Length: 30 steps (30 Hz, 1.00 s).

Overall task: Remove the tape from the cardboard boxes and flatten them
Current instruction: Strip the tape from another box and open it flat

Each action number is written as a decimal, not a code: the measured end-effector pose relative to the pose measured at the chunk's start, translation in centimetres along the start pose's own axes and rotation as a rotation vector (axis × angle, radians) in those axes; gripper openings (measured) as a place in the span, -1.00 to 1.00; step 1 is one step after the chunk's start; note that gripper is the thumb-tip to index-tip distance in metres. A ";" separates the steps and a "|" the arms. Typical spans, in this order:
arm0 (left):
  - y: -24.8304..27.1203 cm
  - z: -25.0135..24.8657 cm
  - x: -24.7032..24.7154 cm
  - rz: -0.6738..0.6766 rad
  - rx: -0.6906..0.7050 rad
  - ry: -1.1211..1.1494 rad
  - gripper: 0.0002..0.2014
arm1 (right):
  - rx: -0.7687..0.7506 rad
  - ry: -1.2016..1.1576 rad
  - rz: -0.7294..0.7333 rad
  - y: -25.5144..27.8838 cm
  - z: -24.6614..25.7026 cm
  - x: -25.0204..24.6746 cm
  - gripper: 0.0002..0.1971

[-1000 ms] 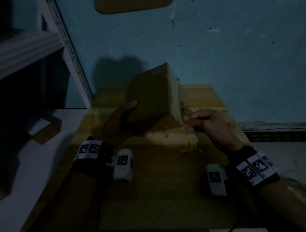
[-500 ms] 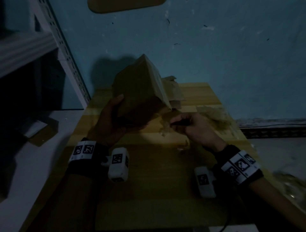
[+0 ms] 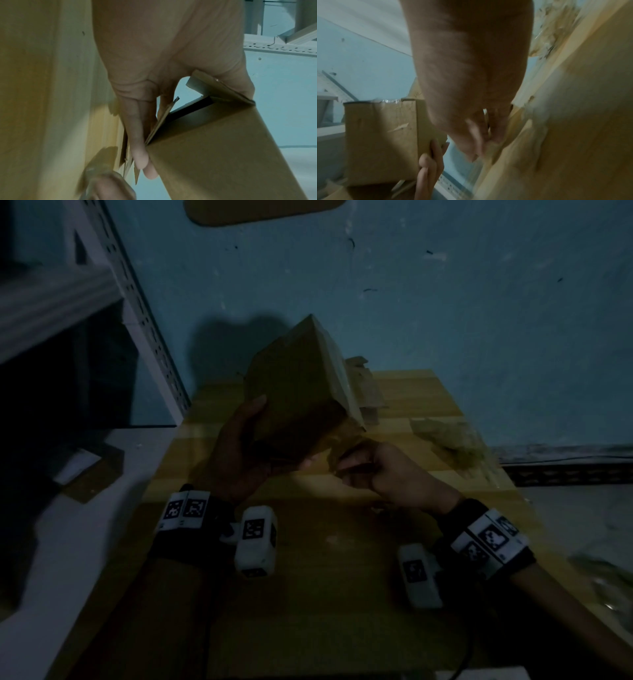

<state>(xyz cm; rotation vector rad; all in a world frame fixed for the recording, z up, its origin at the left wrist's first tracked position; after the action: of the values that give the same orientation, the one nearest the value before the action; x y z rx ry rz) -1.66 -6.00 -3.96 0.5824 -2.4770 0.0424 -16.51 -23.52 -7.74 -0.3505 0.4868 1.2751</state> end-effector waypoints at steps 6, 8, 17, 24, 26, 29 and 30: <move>-0.1 -0.1 -0.1 0.017 0.012 0.000 -0.03 | -0.076 -0.491 -0.149 1.9 2.1 -2.1 -0.77; -0.2 -0.1 -0.2 0.006 0.015 -0.007 -0.02 | -0.080 -0.342 -0.159 2.0 1.8 -2.9 -0.89; -0.5 0.1 0.0 0.023 -0.010 -0.012 0.00 | -0.044 -0.082 0.050 3.2 0.0 -4.5 -0.82; -0.8 0.5 0.3 -0.016 -0.023 0.008 0.02 | -0.033 0.168 0.216 3.3 -0.2 -3.8 -0.88; -0.8 0.6 0.4 -0.014 -0.013 0.007 0.00 | -0.017 0.238 0.213 3.4 -0.1 -4.0 -0.83; -0.9 0.7 0.5 -0.025 -0.016 0.008 -0.01 | -0.027 0.310 0.276 3.6 0.0 -4.2 -0.73; -1.0 0.7 0.5 -0.030 -0.016 0.009 0.02 | -0.051 0.316 0.280 3.6 -0.2 -4.2 -0.70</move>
<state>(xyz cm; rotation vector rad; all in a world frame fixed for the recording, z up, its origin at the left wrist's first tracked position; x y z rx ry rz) -1.99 -7.19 -4.39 0.6104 -2.4568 0.0133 -20.96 -26.14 -5.58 -0.5454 0.7931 1.5134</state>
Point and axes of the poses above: each hand's wrist, its own y-axis away from the middle knuckle, its own x-axis out of the palm, z = x × y, the point moved 2 cm from there along -y, towards the middle knuckle, and after that the axes turned 1 degree about z, right-handed, at the moved point
